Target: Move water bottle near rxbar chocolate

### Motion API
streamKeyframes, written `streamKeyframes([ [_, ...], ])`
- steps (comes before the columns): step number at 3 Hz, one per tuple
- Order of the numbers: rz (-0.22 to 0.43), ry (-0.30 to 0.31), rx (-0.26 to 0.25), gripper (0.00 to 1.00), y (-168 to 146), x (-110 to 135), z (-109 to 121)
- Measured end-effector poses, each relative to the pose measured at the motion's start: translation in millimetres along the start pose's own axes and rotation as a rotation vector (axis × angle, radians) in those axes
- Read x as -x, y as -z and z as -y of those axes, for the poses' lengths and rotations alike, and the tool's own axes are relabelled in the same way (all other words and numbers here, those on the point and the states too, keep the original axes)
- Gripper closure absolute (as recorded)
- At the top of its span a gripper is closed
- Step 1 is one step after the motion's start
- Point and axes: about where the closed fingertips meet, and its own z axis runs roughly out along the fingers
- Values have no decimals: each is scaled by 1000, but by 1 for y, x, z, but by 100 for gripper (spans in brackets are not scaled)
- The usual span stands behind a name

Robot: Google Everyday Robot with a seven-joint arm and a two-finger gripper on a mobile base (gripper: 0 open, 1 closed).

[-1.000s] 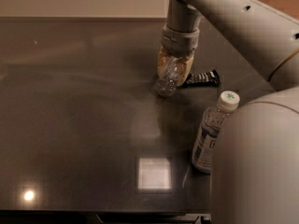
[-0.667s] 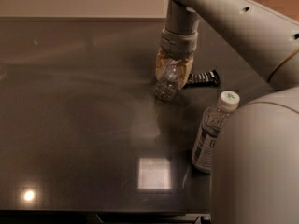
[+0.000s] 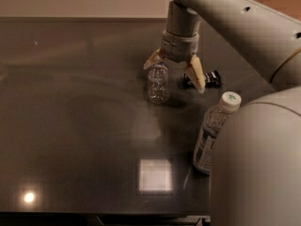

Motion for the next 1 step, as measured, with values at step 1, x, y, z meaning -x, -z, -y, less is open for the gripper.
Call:
streamKeyframes([
  [1,0,0,0,0,0,0,0],
])
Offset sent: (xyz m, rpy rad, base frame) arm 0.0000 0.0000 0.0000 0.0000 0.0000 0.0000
